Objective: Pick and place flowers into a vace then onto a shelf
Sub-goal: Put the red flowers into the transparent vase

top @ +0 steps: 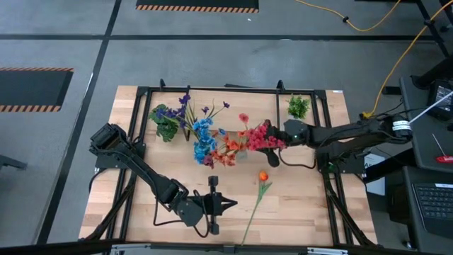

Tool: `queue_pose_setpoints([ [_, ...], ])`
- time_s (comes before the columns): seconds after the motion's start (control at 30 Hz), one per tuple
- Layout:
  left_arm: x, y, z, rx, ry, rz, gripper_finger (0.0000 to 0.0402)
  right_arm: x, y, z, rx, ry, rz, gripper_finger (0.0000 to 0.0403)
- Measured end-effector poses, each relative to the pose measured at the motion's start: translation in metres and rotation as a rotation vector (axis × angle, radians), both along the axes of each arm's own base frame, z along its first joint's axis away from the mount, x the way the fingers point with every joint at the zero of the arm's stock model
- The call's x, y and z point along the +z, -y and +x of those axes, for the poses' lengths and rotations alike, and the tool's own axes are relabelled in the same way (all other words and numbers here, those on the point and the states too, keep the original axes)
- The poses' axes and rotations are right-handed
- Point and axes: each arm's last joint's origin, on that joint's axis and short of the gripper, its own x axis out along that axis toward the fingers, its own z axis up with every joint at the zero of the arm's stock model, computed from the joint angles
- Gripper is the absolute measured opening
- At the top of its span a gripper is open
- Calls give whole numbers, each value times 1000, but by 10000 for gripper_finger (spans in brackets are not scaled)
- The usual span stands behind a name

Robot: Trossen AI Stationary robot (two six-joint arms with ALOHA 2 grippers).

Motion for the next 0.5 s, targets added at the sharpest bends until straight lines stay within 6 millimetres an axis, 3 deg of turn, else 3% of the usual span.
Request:
queue_pose_setpoints([
  [0.5,0,0,0,1,1,-3,3,20,0,-30,-71,-54,-15,122],
])
